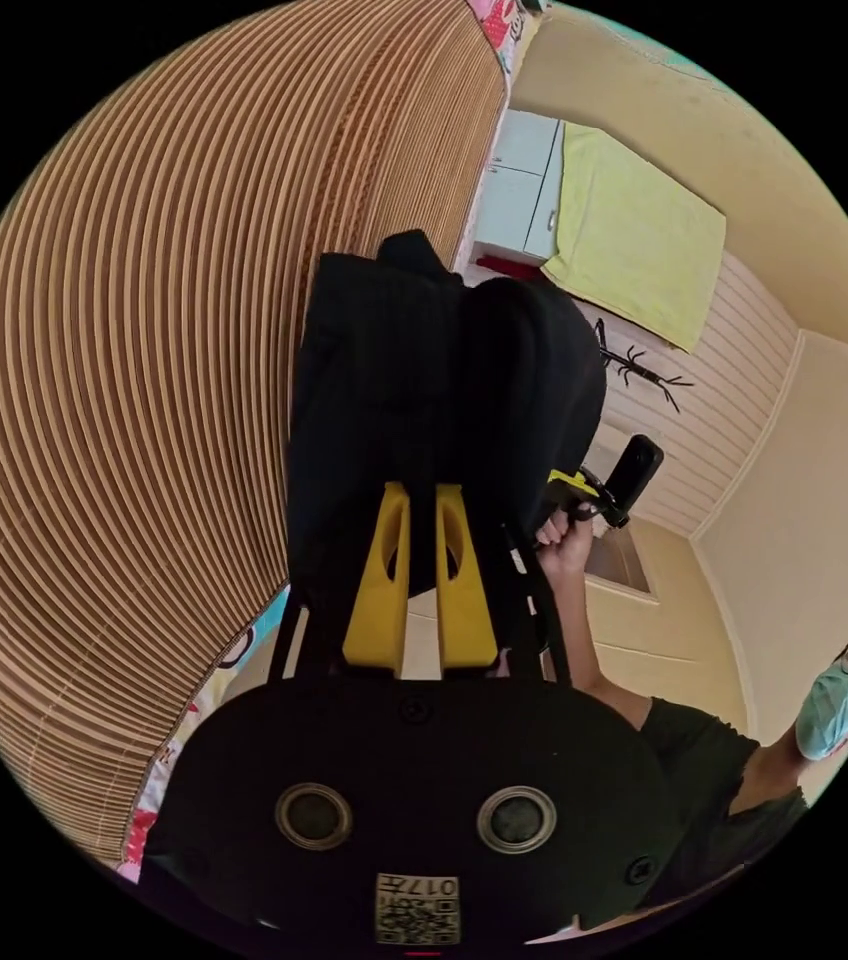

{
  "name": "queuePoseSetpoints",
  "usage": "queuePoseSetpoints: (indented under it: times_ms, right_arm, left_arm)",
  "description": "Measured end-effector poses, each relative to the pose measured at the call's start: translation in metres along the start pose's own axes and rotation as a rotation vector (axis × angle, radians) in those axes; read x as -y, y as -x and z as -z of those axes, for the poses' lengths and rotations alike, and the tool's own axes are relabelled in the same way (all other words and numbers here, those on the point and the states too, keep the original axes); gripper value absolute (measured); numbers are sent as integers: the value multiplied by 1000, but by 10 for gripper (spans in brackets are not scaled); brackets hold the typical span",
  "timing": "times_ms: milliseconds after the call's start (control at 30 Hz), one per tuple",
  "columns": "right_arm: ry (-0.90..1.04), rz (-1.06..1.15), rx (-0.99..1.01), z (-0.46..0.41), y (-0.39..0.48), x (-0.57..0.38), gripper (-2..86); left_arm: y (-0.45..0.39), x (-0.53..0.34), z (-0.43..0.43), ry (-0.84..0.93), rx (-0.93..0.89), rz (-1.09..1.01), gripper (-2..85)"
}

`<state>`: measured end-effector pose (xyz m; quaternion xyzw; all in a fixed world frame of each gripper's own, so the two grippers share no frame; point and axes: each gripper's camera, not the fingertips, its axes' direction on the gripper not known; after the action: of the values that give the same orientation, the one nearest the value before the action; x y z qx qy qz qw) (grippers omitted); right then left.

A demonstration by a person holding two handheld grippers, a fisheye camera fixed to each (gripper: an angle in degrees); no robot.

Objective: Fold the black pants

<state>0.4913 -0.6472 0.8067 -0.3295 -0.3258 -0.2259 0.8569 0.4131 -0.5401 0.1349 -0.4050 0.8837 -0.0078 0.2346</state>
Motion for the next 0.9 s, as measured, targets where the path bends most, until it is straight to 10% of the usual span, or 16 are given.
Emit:
queuePoseSetpoints:
  times_ms: [333, 533, 733, 900]
  right_arm:
    - [-167, -8, -2, 111, 14, -80, 75]
    - [-276, -505, -102, 126, -125, -82, 92]
    - [-446, -557, -166, 73, -73, -92, 14]
    - [-338, -749, -2, -46, -104, -120, 5]
  left_arm:
    - [-101, -25, -54, 81, -64, -150, 44]
    - [-93, -8, -58, 56, 83, 50, 90]
    - [-100, -64, 38, -109, -141, 205, 41]
    - [-118, -142, 85, -177, -693, 420, -8]
